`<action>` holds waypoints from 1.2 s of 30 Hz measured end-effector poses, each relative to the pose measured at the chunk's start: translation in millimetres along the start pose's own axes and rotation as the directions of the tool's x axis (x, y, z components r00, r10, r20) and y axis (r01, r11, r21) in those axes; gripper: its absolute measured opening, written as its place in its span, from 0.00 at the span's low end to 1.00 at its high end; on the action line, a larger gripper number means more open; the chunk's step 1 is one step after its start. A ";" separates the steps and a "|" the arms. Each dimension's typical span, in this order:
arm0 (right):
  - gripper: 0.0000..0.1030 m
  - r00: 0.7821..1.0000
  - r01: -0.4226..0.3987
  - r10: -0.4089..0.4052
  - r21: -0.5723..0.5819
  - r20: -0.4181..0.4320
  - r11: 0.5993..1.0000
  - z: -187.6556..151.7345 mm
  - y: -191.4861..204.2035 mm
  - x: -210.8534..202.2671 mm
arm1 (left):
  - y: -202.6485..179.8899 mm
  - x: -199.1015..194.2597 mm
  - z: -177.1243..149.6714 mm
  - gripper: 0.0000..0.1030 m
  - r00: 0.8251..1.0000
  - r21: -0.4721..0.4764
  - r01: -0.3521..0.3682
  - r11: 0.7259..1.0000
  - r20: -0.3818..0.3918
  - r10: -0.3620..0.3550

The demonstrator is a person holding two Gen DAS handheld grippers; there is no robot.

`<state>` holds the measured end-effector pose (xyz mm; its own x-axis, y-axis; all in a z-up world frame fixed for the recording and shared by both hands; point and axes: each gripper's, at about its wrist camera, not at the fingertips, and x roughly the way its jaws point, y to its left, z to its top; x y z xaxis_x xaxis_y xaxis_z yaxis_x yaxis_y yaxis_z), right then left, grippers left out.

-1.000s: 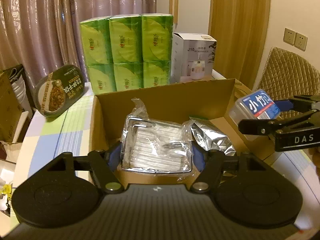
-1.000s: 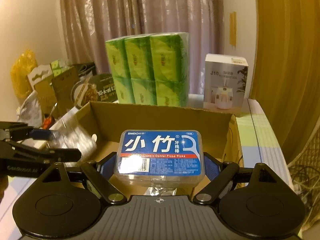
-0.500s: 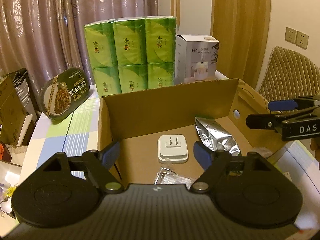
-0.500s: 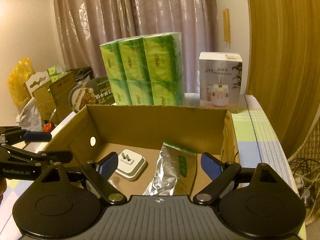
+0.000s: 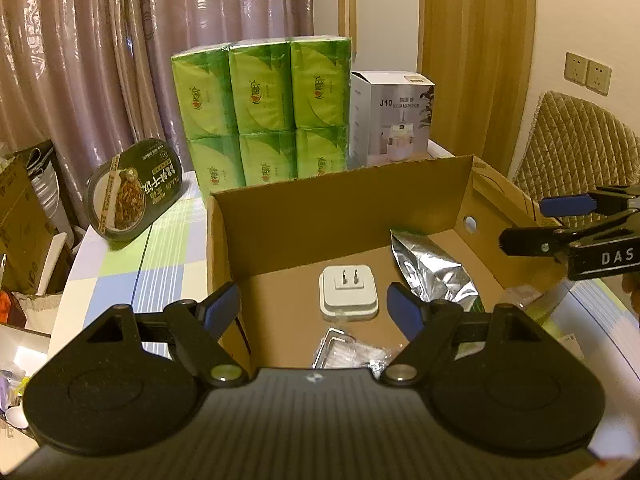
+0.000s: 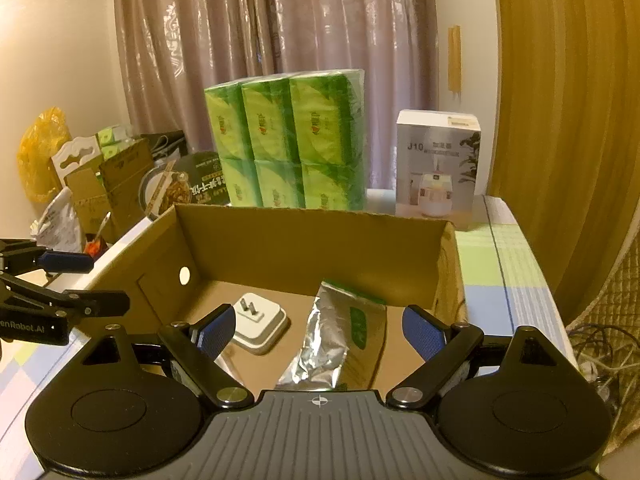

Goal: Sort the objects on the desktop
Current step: 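Withdraw both tools from the box back over the table, then reach right tool to black cable while left tool reaches green spray box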

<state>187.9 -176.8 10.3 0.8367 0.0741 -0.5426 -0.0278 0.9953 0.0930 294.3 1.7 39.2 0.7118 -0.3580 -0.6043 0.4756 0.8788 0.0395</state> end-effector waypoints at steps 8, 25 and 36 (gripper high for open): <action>0.85 0.999 0.029 -0.029 -0.008 0.034 1.000 -10.4 -3.1 -30.0 | 6.9 -15.5 -11.0 0.75 1.000 0.027 0.005 1.000 -0.005 -0.005; 0.86 0.994 0.019 -0.032 -0.121 -0.106 0.992 -79.1 23.8 -68.9 | 15.2 -54.1 -54.5 0.75 0.999 0.079 -0.007 0.997 -0.051 0.011; 0.86 0.975 -0.067 0.015 -0.227 -0.223 0.972 -110.7 42.7 -73.7 | -15.5 -57.7 -103.2 0.75 0.987 0.207 0.038 0.978 -0.163 -0.004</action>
<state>64.4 -132.8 -38.2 0.6929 0.1013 -0.7138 -0.2074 0.9763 -0.0627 192.5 41.3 -8.6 0.6160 -0.3056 -0.7260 0.5994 0.7799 0.1804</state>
